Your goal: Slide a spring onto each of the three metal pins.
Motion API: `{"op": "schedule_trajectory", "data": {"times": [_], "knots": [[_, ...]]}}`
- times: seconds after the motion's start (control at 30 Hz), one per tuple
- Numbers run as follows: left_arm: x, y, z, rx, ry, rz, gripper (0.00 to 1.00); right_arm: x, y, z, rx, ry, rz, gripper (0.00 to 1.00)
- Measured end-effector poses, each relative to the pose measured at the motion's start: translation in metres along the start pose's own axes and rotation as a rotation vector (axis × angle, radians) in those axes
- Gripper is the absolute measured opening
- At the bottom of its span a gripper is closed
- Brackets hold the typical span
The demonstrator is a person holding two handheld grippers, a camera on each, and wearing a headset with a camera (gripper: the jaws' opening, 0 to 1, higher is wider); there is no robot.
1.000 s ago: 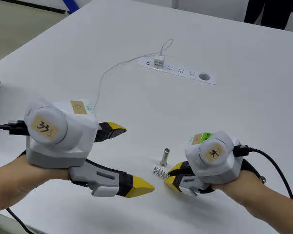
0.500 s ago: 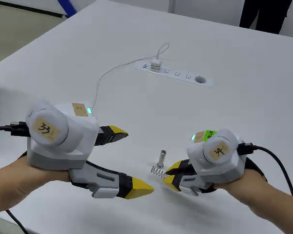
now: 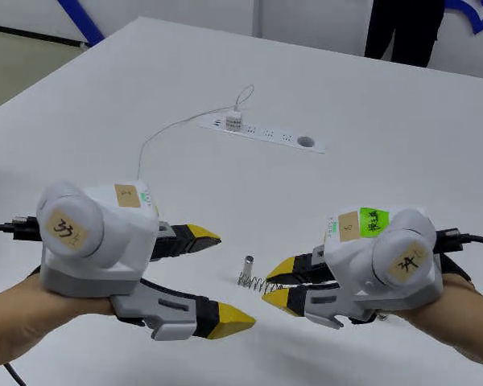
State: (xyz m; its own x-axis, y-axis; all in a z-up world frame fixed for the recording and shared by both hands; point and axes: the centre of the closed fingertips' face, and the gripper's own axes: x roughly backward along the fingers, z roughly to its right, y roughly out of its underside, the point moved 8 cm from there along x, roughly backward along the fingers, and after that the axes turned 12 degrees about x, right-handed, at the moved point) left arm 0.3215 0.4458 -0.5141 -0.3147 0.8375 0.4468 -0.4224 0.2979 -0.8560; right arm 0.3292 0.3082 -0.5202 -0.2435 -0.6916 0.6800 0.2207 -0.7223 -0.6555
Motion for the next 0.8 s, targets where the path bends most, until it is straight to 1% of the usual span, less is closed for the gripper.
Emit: {"op": "schedule_trajectory", "data": {"times": [0.03,0.13,0.2,0.33,0.47,0.8], "knots": [[-0.001,0.0,0.002,-0.009,0.008,-0.006,0.63,0.004,-0.003,-0.002,0.022,0.003,0.0,0.11],[-0.003,0.0,0.007,-0.018,0.028,-0.01,0.59,0.012,-0.009,-0.005,0.04,0.0,0.018,0.11],[-0.003,0.0,0.01,-0.023,0.041,-0.01,0.57,0.017,-0.013,-0.008,0.069,-0.003,0.025,0.11],[-0.002,-0.001,0.013,-0.035,0.054,-0.016,0.47,0.023,-0.017,-0.011,0.11,-0.008,0.021,0.11],[-0.002,-0.003,0.017,-0.044,0.076,-0.006,0.4,0.028,-0.022,-0.014,0.142,-0.011,0.033,0.11],[-0.005,-0.007,0.025,-0.066,0.11,-0.004,0.27,0.034,-0.024,-0.017,0.166,-0.016,0.034,0.11]]}}
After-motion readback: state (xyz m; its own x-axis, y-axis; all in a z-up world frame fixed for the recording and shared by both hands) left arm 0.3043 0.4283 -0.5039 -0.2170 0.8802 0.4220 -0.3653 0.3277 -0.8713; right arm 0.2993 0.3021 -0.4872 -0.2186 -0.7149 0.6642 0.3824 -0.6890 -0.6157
